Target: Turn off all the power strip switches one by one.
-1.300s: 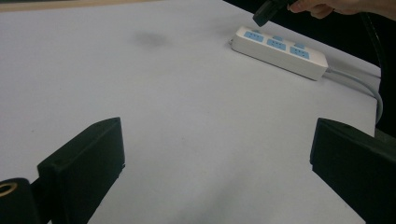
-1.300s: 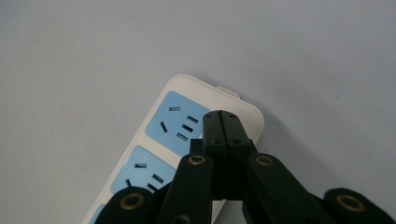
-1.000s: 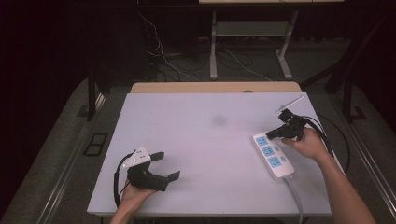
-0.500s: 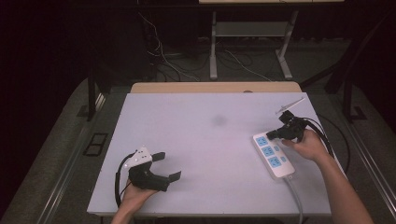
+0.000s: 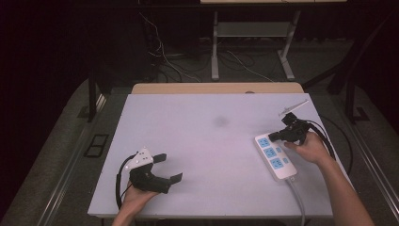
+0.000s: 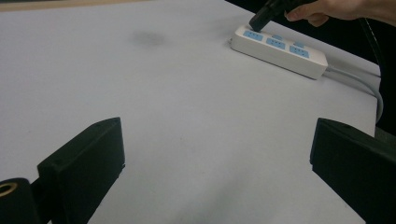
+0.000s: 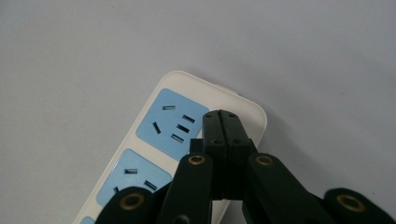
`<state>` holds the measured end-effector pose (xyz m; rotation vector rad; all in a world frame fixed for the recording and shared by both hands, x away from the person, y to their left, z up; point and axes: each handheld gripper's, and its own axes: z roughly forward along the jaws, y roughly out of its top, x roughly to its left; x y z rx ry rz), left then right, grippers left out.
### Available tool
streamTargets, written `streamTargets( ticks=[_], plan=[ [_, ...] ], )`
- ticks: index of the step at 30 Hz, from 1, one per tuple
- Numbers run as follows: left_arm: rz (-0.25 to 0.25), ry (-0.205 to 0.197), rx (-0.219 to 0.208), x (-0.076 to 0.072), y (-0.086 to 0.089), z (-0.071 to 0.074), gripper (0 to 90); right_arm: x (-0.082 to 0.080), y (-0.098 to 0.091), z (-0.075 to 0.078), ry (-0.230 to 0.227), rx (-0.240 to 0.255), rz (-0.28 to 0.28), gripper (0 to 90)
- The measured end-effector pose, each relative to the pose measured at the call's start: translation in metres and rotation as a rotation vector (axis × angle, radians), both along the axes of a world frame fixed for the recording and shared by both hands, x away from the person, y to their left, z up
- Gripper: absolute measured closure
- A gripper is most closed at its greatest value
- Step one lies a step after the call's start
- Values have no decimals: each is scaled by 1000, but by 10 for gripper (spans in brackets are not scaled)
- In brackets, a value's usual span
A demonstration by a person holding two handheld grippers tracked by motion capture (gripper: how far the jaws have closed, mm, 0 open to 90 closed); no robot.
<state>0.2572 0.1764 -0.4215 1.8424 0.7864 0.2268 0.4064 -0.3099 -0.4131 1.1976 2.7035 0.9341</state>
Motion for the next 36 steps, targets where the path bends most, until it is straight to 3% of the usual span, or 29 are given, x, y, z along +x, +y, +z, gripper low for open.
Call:
streamTargets(
  ticks=[22, 24, 36],
  plan=[
    [7, 0, -5, 1, 2, 0, 17, 0, -2, 1, -1, -3, 9, 900],
    [8, -1, -5, 1, 3, 0, 17, 0, -4, 3, -4, 32, 4, 900],
    [12, 1, -4, 1, 3, 0, 17, -1, -6, 4, 10, 21, 3, 900]
  ],
)
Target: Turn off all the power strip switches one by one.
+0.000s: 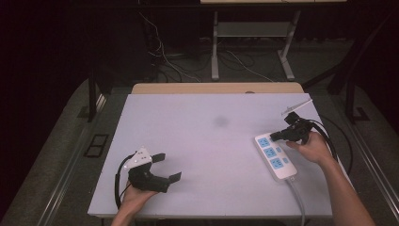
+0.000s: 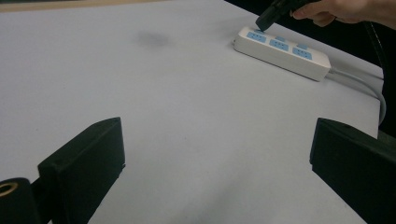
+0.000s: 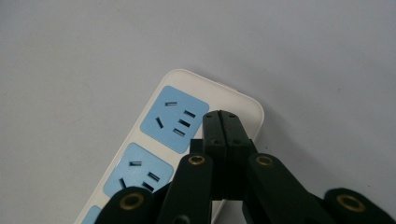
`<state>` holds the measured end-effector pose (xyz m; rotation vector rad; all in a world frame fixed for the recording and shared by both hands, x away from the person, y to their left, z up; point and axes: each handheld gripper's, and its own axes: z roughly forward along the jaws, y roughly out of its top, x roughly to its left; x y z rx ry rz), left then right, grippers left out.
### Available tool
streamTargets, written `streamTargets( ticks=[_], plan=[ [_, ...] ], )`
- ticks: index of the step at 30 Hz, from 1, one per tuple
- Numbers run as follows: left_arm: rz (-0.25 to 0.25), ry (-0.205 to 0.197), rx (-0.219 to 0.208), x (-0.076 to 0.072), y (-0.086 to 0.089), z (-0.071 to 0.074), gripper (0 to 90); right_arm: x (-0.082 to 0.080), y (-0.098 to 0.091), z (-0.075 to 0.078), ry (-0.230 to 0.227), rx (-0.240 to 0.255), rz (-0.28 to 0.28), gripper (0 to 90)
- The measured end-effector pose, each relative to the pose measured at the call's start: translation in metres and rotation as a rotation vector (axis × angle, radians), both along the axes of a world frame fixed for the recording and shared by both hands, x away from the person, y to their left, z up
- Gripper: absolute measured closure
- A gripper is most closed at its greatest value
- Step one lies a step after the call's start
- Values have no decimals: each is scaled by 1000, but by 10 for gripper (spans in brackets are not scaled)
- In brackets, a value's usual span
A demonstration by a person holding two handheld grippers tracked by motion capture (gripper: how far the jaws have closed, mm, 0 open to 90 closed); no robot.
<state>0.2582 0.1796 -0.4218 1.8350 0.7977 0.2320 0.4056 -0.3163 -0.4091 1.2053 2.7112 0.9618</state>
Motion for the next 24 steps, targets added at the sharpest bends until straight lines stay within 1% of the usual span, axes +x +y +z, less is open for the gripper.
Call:
streamTargets(
  ticks=[5, 11, 18, 22, 24],
  plan=[
    [1, -1, -1, 0, 0, 0, 17, -1, 0, 3, 2, 8, -7, 900],
    [-1, -1, -3, -1, -1, 0, 17, -5, -4, 10, -13, 28, -18, 900],
    [-4, -4, -7, -2, -2, 1, 17, -13, -11, 21, -24, 55, -54, 891],
    [-2, -5, -13, -2, -2, 2, 17, -20, -14, 29, -36, 83, -92, 766],
    [-1, -8, -15, -3, -3, 2, 17, -25, -15, 33, -44, 98, -122, 673]
  ],
)
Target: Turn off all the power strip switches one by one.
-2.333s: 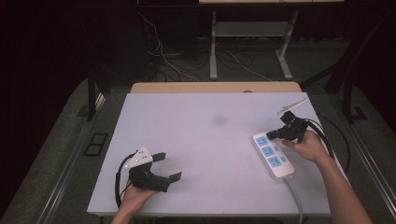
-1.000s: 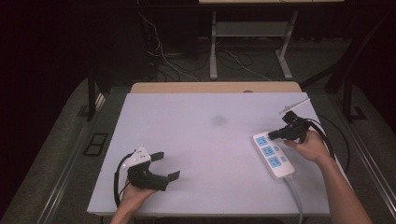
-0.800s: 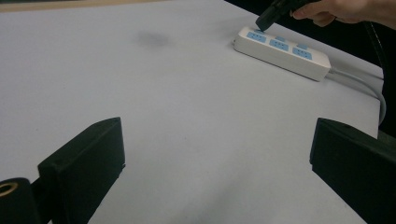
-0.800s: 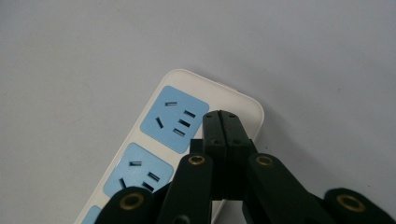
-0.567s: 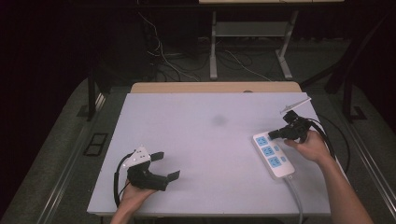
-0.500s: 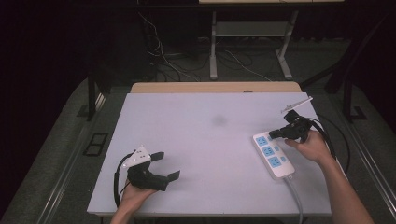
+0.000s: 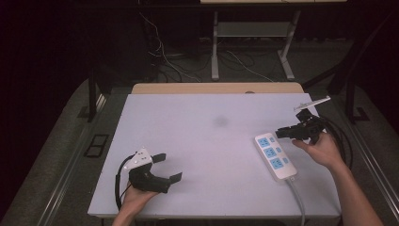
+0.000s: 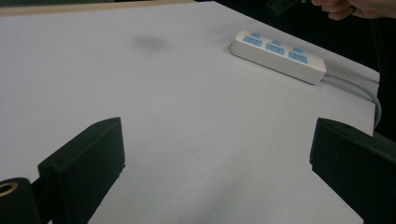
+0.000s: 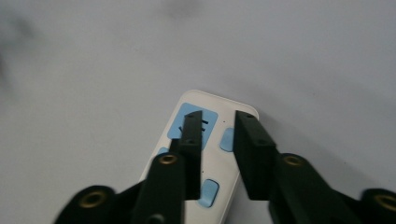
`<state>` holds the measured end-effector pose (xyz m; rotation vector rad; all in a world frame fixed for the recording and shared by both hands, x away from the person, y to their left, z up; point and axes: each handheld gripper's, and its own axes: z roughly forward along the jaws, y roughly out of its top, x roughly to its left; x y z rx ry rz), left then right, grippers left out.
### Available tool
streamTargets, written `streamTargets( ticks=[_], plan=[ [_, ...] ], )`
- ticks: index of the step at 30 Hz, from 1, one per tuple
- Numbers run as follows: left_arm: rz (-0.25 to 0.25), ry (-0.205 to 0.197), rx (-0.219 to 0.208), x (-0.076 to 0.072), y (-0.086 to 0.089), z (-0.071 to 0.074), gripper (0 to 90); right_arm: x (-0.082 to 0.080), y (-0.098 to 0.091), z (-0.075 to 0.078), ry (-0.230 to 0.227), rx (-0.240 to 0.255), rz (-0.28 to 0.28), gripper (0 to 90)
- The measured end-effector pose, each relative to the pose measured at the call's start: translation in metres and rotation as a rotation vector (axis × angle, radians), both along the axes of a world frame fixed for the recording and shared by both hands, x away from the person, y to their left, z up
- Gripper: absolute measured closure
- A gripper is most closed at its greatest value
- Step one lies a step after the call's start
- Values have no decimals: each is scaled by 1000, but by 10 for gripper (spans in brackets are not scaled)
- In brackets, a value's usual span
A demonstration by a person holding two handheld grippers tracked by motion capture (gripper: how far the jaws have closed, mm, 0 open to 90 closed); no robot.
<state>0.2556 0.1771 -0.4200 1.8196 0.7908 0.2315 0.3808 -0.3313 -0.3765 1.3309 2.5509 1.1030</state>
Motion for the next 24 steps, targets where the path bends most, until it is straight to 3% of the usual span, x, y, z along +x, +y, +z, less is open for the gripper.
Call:
streamTargets(
  ticks=[9, 11, 14, 15, 24],
  plan=[
    [5, -3, -8, -1, 1, 1, 17, -29, -7, 5, -52, 71, -127, 283],
    [8, -3, -11, -1, 1, 1, 18, -36, -9, 5, -62, 81, -139, 158],
    [10, -3, -13, -1, 1, 1, 18, -46, -10, 5, -73, 104, -158, 83],
    [11, -3, -14, -1, 1, 1, 18, -49, -10, 5, -72, 116, -151, 8],
    [8, -5, -13, -2, 0, 2, 18, -81, -6, -1, -128, 182, -114, 5]
  ],
)
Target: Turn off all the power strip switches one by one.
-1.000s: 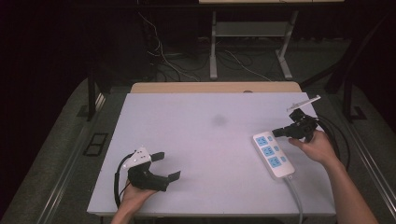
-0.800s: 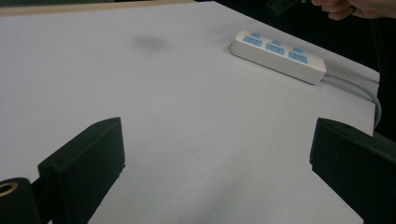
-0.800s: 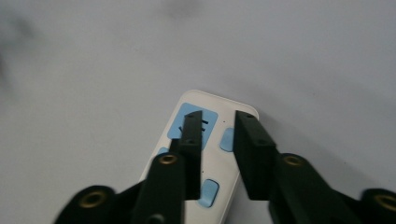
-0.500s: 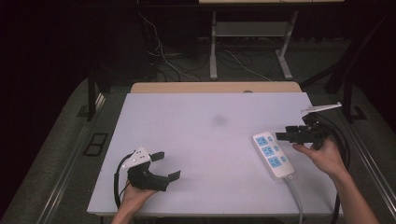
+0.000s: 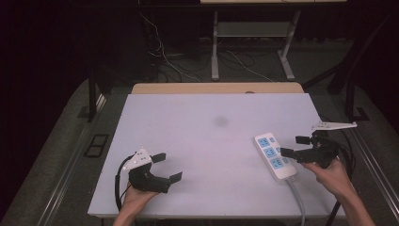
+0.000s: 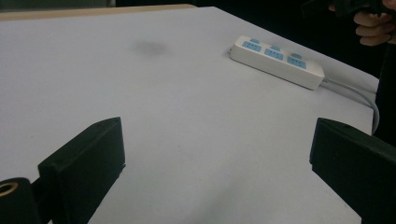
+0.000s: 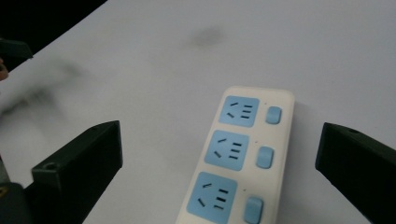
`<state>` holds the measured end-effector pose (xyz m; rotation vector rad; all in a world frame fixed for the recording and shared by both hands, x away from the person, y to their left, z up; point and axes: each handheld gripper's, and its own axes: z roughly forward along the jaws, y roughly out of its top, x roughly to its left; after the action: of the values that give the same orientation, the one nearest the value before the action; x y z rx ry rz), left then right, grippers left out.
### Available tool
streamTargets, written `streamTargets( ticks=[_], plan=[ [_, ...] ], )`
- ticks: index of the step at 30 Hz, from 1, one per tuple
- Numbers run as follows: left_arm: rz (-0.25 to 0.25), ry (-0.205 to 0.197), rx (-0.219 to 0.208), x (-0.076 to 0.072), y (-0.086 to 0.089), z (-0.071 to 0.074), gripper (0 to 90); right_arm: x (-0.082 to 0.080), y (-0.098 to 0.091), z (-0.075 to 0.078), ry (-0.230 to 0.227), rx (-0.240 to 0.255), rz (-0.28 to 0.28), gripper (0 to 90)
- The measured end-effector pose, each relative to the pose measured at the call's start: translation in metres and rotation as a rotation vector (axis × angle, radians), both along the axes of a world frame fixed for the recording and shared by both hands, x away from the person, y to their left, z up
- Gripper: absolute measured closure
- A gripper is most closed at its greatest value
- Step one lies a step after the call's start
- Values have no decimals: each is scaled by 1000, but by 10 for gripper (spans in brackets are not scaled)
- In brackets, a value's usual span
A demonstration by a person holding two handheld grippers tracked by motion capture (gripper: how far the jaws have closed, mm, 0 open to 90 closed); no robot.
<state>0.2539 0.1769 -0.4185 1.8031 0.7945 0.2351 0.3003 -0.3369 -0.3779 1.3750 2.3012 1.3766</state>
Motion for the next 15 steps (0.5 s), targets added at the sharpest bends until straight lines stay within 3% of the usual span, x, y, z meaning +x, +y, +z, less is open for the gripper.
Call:
streamTargets(
  ticks=[10, 15],
  plan=[
    [-2, 0, 2, 0, 0, 0, 18, -33, 8, -24, -50, 87, 43, 5],
    [-2, 1, 3, 0, 0, 0, 18, -46, 14, -33, -70, 81, 61, 5]
  ],
)
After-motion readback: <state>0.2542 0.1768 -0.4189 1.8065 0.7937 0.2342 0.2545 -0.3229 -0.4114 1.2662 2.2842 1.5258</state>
